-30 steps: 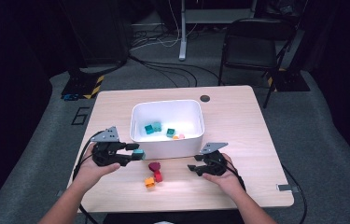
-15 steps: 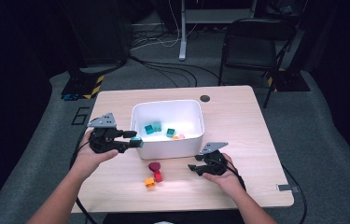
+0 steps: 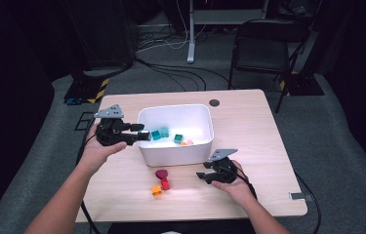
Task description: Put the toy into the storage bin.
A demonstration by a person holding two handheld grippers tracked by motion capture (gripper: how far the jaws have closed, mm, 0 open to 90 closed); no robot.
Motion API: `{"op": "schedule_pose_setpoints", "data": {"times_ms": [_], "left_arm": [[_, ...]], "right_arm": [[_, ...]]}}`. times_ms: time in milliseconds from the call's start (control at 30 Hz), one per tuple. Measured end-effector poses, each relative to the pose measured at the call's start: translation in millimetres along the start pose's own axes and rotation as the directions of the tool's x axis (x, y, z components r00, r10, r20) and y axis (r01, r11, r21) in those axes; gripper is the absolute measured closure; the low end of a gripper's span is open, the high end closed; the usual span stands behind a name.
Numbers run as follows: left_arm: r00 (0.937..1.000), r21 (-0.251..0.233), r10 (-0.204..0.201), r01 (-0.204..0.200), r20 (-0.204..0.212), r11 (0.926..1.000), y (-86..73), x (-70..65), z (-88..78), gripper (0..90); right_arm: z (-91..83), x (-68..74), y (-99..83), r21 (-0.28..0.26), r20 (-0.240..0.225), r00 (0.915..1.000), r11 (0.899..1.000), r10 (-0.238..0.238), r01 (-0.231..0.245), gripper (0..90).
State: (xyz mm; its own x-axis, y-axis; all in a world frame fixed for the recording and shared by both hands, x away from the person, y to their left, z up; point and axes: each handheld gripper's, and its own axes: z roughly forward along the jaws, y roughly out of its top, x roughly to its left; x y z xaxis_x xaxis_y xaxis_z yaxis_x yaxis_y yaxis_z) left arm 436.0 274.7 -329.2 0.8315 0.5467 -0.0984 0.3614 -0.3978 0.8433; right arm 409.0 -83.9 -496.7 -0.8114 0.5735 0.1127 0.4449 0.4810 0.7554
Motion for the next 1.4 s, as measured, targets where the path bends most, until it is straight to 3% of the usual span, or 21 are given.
{"op": "schedule_pose_setpoints", "data": {"times_ms": [433, 1067, 1400], "left_arm": [[0.9991, 0.012, -0.042, 0.042, -0.005, 0.9990, 16.3, 13.2, 33.0, 54.7], [0.9992, 0.021, -0.039, 0.039, -0.005, 0.9990, 43.9, 23.1, 81.9, 54.7], [0.9990, 0.028, -0.045, 0.045, -0.005, 0.9986, 46.9, 28.1, 104.3, 54.7]], "right_arm": [[1.6, -0.8, -0.2, 0.004, -0.003, 1.0000, 1.000, -0.003, 0.003, 47.0], [-0.9, -1.7, -3.5, -0.003, 0.001, 0.9998, 1.000, 0.017, -0.017, 47.0], [-0.3, -1.9, -3.8, 0.002, -0.002, 0.9999, 1.000, 0.014, -0.014, 47.0]]}}
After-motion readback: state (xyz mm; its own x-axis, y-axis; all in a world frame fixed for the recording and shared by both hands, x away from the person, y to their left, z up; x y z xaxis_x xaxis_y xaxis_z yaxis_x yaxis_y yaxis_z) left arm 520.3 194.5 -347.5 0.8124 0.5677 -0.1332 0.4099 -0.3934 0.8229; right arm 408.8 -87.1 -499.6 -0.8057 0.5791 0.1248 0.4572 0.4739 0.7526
